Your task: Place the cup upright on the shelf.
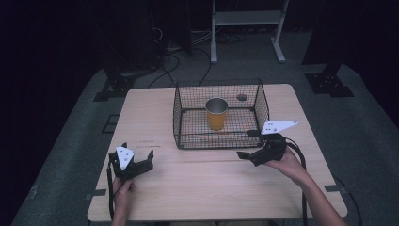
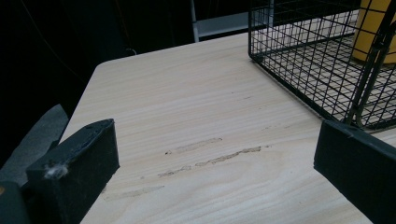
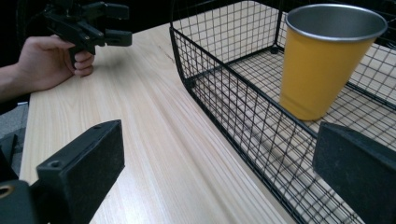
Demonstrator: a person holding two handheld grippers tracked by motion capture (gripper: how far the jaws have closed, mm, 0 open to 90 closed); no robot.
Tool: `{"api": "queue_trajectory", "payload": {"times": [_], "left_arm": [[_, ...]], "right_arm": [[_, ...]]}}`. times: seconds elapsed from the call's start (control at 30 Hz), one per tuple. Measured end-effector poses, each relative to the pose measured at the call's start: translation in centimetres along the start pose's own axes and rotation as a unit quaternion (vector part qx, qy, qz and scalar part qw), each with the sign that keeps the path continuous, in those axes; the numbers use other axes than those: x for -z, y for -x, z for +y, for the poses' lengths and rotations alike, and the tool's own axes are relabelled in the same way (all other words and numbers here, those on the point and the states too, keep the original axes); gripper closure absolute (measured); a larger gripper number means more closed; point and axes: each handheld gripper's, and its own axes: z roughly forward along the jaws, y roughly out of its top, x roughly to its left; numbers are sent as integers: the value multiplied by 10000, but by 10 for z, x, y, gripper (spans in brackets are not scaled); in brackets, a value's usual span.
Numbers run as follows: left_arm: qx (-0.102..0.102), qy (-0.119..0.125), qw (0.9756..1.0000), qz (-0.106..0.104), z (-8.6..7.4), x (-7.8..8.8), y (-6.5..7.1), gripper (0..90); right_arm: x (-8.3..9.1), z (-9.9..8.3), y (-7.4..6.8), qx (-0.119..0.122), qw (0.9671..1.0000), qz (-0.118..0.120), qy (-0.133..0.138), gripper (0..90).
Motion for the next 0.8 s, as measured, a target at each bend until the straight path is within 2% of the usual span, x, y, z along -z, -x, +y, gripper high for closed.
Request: {"api": "queue_trajectory", "payload": {"times": [0.43,0.8], "left_arm": [[-1,-1,10000,2,0,0,0,0],[5,-4,10000,12,0,0,1,0]], "right_arm": [[9,-16,0,-159,9998,-68,68,18],[15,-37,2,-344,9993,-148,82,17]]}}
